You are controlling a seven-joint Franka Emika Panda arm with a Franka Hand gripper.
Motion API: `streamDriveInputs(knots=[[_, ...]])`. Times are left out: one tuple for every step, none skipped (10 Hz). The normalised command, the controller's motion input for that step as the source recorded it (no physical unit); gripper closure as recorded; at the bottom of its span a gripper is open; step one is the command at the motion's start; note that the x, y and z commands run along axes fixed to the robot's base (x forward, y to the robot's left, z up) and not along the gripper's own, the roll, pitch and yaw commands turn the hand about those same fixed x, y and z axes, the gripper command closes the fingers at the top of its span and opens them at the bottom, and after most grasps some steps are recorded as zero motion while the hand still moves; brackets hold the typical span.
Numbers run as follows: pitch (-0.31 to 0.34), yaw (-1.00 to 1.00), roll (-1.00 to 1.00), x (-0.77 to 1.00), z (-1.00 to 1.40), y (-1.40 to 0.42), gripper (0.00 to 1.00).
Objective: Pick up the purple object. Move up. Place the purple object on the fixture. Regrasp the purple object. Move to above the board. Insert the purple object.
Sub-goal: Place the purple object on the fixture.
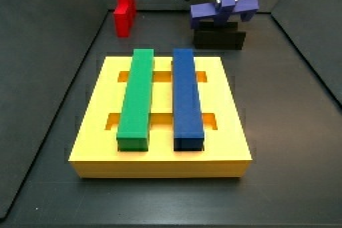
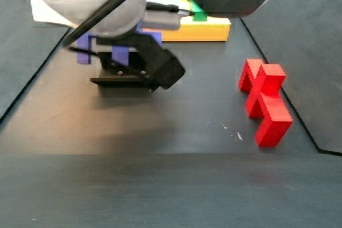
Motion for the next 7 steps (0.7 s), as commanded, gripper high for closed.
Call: streamDriveInputs(knots=[[0.214, -0.34, 0.14, 0.03, -0.35, 0.0, 1.0], [0.063, -0.24, 0.0, 0.0, -0.3, 0.0, 1.0], [0.0, -0.12, -0.05, 0.08, -0.3, 0.0, 1.0], [0.0, -0.06, -0.1, 0.11, -0.27, 0.0, 1.0], [0.017, -0.01, -0.05, 0.28, -0.29, 0.0, 1.0], [0.003, -0.02, 0.0, 0.23, -0.35, 0.0, 1.0], [0.0, 0.0, 0.0, 0.05, -0.08, 0.0, 1.0]])
